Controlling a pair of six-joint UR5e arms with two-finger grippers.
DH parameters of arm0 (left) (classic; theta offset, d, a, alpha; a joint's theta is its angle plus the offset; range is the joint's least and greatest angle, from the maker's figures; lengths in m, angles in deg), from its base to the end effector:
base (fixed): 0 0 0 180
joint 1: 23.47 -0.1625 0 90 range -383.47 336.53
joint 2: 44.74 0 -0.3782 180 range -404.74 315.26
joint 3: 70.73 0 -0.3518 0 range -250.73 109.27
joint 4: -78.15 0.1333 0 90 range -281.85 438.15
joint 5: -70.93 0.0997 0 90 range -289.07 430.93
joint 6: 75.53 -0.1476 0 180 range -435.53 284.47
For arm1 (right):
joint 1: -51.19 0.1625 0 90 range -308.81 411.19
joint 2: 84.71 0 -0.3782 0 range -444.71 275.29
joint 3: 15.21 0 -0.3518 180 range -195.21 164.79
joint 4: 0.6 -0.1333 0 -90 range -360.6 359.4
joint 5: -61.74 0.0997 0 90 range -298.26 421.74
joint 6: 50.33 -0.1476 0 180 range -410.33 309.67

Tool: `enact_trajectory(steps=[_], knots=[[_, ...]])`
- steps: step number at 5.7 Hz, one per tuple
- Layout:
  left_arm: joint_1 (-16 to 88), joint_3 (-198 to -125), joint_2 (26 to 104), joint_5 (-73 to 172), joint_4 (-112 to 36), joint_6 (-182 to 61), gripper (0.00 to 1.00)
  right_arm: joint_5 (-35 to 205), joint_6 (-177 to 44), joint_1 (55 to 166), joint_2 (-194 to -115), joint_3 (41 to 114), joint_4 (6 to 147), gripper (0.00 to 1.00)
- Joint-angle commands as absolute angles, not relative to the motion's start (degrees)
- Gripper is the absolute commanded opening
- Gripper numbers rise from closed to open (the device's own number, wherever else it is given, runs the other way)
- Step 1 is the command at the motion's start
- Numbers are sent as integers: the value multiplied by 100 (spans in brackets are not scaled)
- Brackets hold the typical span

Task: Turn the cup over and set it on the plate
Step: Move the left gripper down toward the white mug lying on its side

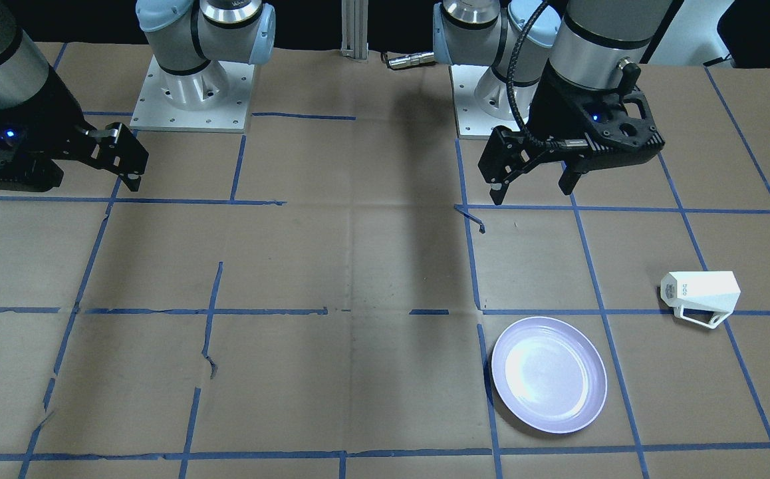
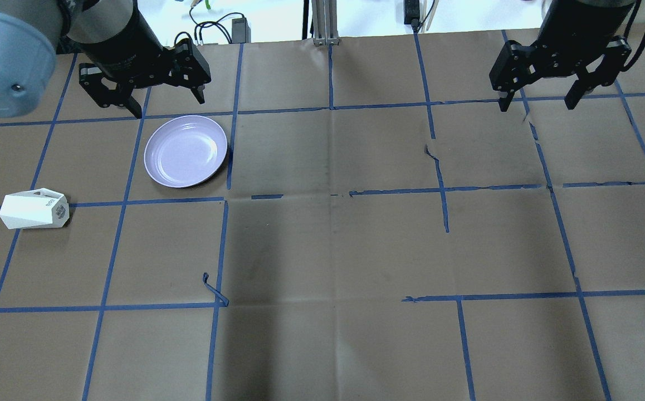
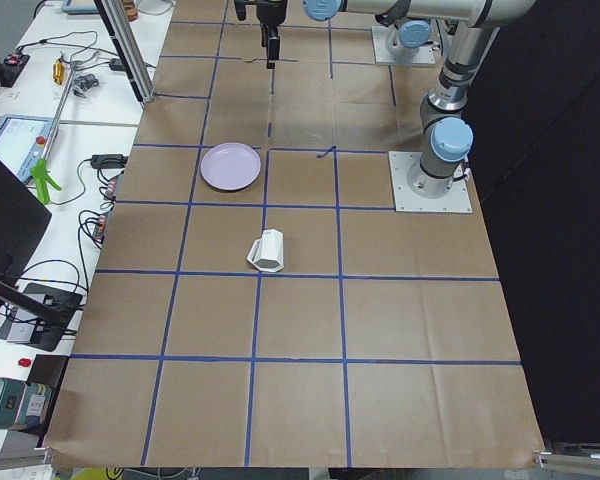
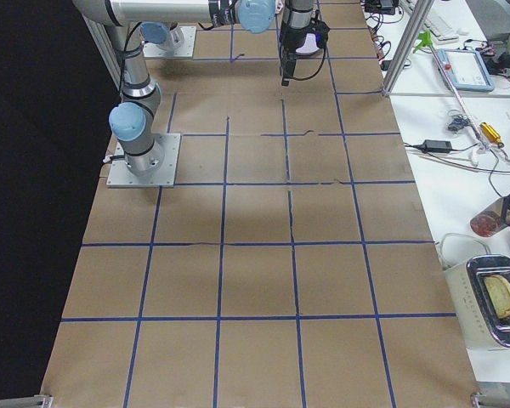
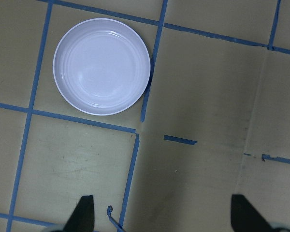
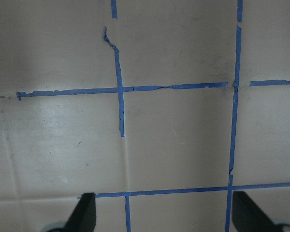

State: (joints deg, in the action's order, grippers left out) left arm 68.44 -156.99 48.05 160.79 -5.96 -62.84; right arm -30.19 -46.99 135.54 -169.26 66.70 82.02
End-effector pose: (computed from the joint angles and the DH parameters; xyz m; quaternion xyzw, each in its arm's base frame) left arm -0.1498 -0.4820 0.4114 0.0937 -0.9938 0.0590 0.0088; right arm 0.0810 -0.4848 0.3999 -0.0194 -0.9988 -0.0425 0.0135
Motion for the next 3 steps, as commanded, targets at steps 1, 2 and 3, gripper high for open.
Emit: enact_trajectory(steps=[1,2,3], knots=[[6542,-15686,4851,16058,-587,-7012,99,-3019,-4699,13556,-16926,6670,8202,100],[5825,-15686,4886,15745,-596,-7800,99,-3019,-4699,13547,-16926,6670,8202,100],[5009,-15686,4965,15698,-596,-8782,99,-3019,-4699,13556,-16926,6670,8202,100]])
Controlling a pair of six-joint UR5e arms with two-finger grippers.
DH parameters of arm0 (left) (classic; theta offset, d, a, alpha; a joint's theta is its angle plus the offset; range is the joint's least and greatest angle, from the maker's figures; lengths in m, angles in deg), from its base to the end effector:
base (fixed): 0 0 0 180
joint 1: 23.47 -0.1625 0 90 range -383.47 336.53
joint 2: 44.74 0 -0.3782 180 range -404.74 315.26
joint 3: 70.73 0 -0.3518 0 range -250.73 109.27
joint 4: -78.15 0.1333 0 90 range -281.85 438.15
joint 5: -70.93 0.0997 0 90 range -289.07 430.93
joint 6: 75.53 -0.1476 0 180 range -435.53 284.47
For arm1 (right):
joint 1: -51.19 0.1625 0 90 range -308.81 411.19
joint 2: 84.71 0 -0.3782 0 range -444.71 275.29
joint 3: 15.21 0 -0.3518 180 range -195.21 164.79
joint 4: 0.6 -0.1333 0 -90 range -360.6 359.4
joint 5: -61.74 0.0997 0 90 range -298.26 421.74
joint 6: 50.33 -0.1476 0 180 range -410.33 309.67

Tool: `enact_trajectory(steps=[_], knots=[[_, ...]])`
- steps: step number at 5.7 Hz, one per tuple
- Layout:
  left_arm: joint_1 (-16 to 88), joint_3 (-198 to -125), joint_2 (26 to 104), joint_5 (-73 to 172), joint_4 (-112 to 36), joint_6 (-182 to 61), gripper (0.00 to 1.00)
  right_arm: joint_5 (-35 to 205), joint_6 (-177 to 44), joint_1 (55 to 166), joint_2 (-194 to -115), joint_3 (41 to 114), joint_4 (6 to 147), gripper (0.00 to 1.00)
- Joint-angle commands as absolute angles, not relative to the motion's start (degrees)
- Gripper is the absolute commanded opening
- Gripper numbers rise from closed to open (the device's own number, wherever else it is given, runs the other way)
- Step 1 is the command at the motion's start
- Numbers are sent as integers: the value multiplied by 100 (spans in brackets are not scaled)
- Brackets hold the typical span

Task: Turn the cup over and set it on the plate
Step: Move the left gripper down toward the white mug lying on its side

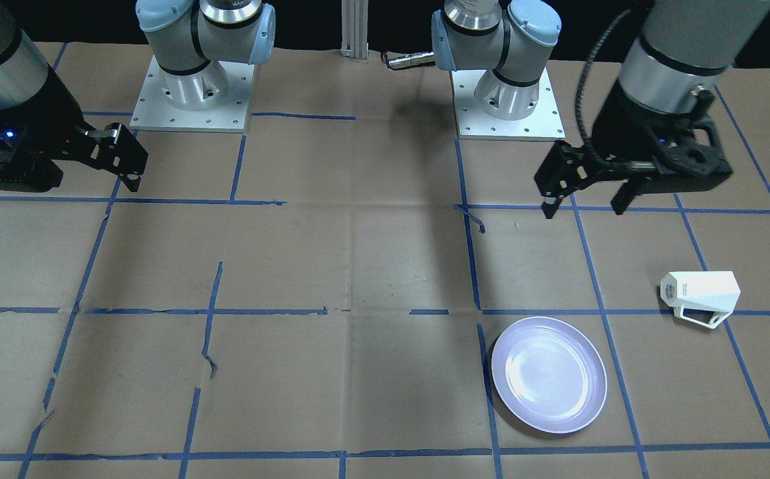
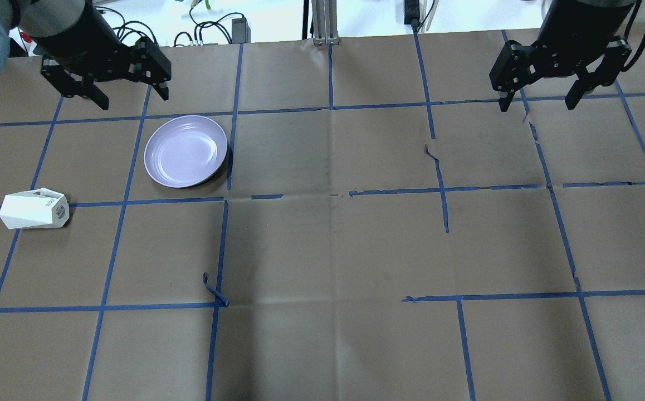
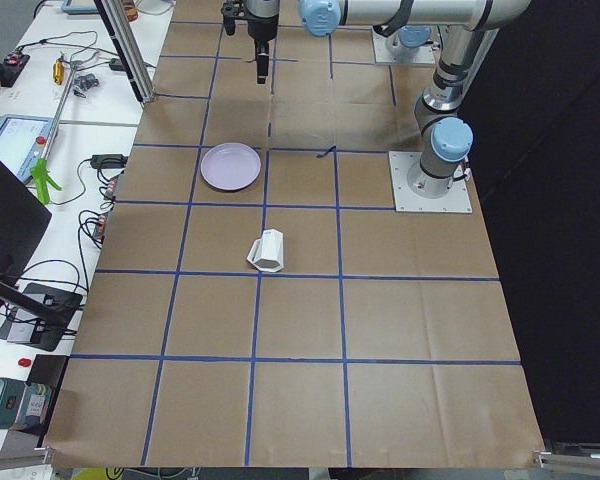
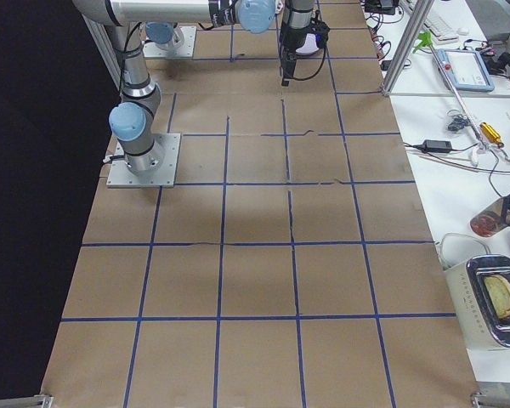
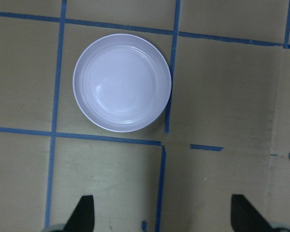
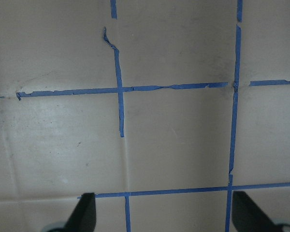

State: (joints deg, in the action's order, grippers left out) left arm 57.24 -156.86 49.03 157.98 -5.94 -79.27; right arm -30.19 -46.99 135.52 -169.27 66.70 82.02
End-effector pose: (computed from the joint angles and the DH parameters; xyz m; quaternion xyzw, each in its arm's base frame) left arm -0.0597 -0.5076 0.4043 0.0470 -0.9972 0.0550 0.0196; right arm 0.0808 -0.4848 0.4000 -0.0196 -0.9988 -0.0425 0.0135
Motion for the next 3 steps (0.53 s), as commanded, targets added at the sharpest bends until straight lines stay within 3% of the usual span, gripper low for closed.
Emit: enact_trajectory(steps=[1,3], knots=[[4139,-15573,5218,15724,-596,-10097,100,-3019,-4699,13547,-16926,6670,8202,100],[2530,-14829,6025,15785,-596,-12699,100,-3019,-4699,13556,-16926,6670,8202,100]])
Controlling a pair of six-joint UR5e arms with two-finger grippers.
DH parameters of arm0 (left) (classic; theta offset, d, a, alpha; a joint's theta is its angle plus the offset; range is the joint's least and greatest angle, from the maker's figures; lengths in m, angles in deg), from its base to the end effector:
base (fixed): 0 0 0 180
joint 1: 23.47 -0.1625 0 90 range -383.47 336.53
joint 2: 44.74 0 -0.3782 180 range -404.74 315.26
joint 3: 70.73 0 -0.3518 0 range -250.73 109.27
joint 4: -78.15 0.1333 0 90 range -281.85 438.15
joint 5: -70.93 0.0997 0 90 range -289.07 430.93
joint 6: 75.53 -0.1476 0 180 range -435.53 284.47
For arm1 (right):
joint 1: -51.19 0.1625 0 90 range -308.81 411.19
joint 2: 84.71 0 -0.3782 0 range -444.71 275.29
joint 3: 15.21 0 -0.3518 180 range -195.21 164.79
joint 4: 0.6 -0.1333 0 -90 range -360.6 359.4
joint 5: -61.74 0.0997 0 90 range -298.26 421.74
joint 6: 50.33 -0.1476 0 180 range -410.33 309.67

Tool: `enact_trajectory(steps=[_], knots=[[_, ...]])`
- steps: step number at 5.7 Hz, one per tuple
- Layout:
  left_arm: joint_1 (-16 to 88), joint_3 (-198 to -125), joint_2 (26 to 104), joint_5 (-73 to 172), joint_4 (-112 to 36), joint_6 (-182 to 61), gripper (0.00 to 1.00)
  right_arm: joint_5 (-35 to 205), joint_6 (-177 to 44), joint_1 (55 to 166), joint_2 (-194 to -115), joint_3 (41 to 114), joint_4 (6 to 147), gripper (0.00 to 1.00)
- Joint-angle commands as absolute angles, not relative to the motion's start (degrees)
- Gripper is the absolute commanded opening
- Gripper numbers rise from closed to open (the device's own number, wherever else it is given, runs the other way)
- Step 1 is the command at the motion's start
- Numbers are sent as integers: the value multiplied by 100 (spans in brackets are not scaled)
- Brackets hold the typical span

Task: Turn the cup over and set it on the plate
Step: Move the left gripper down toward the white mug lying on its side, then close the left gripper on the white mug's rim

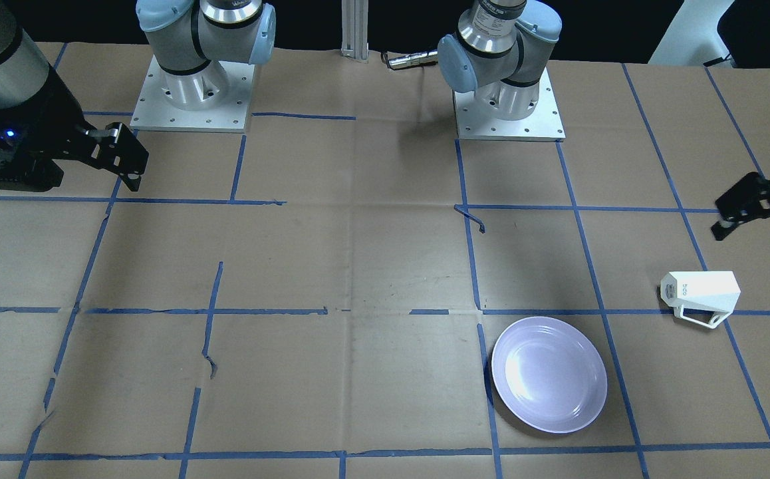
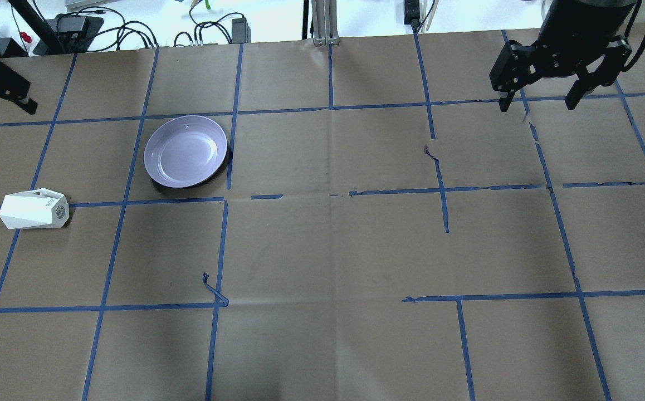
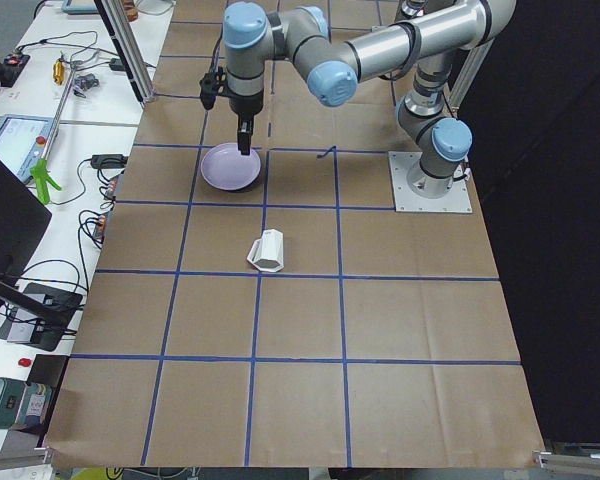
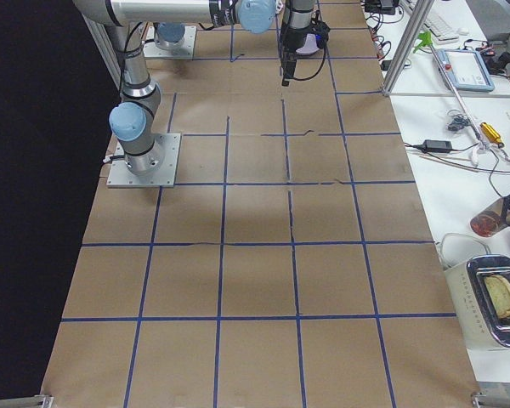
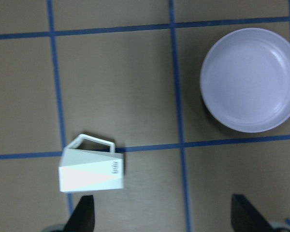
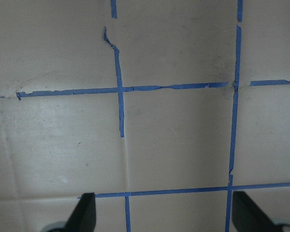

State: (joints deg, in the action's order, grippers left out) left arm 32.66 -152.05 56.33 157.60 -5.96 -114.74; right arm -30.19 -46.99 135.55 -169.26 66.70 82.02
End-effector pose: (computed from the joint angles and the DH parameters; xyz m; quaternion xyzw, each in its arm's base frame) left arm 0.1790 -0.5213 0.3780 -0.0474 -0.9980 0.0418 0.0052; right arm 0.0811 -0.4848 0.3999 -0.0194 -0.9988 -0.0425 0.0135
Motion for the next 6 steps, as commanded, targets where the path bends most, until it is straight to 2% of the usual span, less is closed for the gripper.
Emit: enact_trajectory(steps=[1,2,3,6], knots=[[1913,-14294,6577,15777,-622,-13765,100,-3019,-4699,13556,-16926,6670,8202,100],[1515,-14010,6983,15690,-648,-14228,100,-3019,-4699,13556,-16926,6670,8202,100],[1433,-14086,7109,15106,-683,-14232,100,-3019,-4699,13556,-16926,6670,8202,100],[476,-14069,8249,12901,-2094,-14241,100,-3019,-4699,13556,-16926,6670,8202,100]])
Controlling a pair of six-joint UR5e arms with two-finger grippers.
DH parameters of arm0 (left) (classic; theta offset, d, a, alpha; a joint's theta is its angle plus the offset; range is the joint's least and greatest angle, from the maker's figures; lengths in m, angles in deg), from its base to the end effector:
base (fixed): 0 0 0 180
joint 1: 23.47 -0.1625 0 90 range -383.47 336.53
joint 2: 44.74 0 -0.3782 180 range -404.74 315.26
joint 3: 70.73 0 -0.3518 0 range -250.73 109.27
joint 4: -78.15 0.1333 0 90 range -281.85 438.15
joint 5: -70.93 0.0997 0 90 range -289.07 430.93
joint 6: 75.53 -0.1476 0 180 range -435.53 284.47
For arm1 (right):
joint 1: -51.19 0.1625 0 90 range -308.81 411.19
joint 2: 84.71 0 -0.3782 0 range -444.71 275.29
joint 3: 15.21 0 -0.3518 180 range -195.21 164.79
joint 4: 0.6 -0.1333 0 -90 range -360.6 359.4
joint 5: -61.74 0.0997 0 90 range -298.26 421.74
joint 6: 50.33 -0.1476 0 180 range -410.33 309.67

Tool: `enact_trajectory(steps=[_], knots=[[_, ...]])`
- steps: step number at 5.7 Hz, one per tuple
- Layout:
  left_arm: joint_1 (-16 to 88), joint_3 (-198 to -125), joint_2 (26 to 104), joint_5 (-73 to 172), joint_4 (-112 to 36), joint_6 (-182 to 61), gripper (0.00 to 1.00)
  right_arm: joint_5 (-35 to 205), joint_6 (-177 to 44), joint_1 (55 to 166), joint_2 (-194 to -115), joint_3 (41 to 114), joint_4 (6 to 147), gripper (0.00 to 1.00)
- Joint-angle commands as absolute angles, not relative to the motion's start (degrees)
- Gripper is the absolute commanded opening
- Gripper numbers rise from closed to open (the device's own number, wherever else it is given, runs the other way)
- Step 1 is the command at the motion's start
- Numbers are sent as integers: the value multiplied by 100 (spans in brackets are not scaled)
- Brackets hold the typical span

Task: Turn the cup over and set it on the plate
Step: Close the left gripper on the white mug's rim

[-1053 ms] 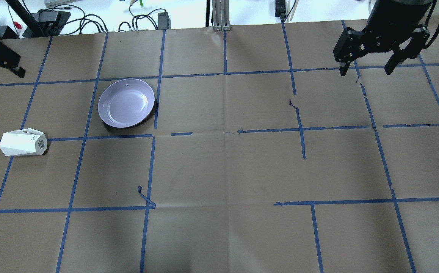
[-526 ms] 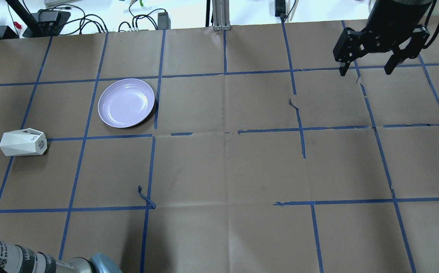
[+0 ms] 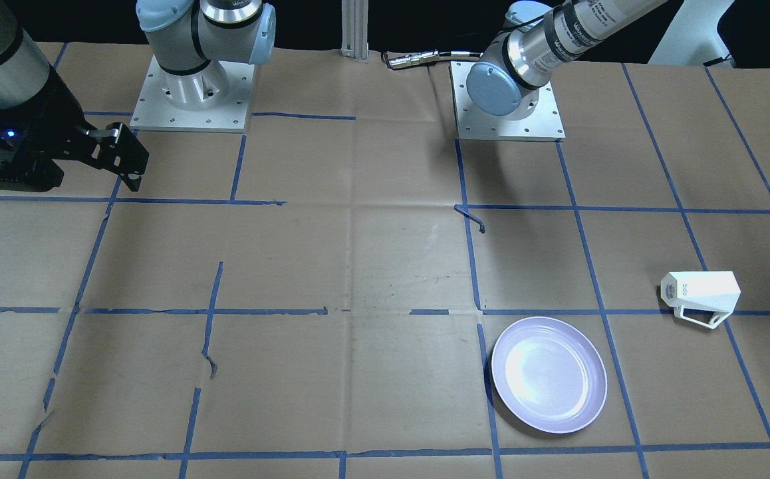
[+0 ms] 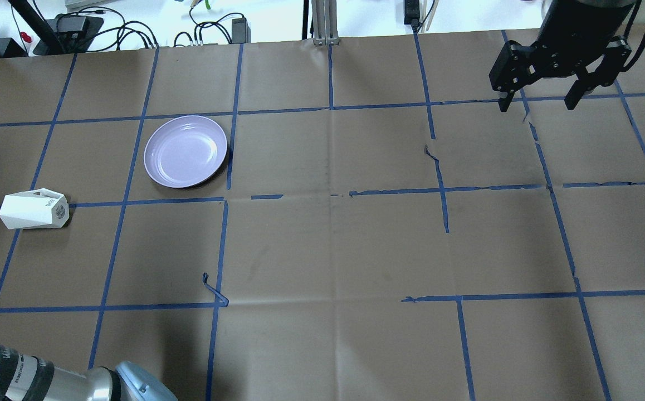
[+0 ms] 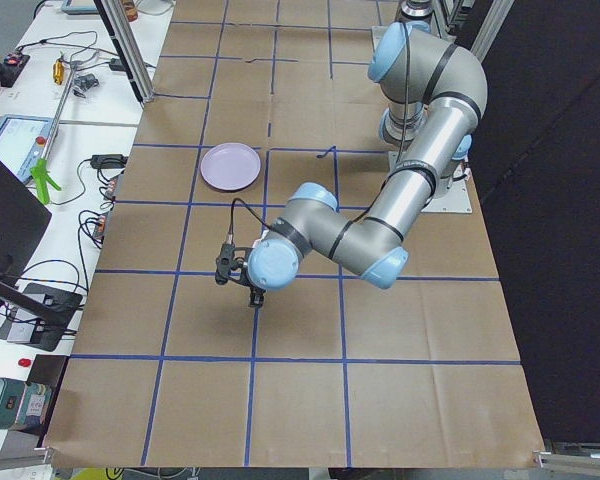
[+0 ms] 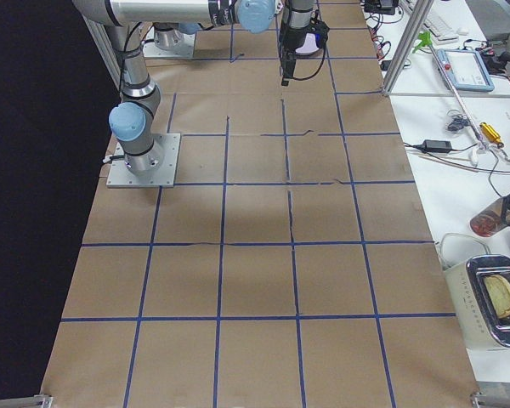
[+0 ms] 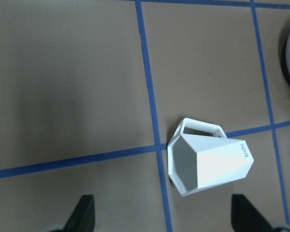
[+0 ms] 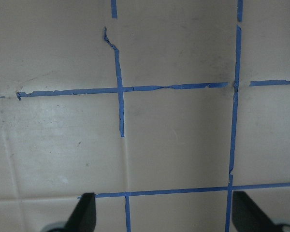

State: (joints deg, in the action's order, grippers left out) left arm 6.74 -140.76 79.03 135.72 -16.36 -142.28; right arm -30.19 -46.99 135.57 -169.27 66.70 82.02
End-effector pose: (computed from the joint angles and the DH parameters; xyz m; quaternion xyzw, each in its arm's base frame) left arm 0.4238 -0.4737 0.2349 -0.0238 -0.9638 0.1226 0.2356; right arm 0.0812 -0.4848 0.4000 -0.0192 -0.9988 -0.0424 0.0136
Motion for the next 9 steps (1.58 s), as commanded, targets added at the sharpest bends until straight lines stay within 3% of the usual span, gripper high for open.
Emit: enact_trajectory(steps=[1,4,8,9], knots=[[474,-14078,8523,12442,-2664,-14415,100,-3019,-4699,13556,-16926,6670,8202,100],[483,-14078,9165,11972,-3933,-15048,100,-3019,-4699,13556,-16926,6670,8202,100],[553,-14086,9413,11804,-4638,-15716,100,-3019,-4699,13556,-16926,6670,8202,100],[562,-14086,9422,11587,-4639,-15735,84,-3019,-4699,13547,-16926,6670,8202,100]])
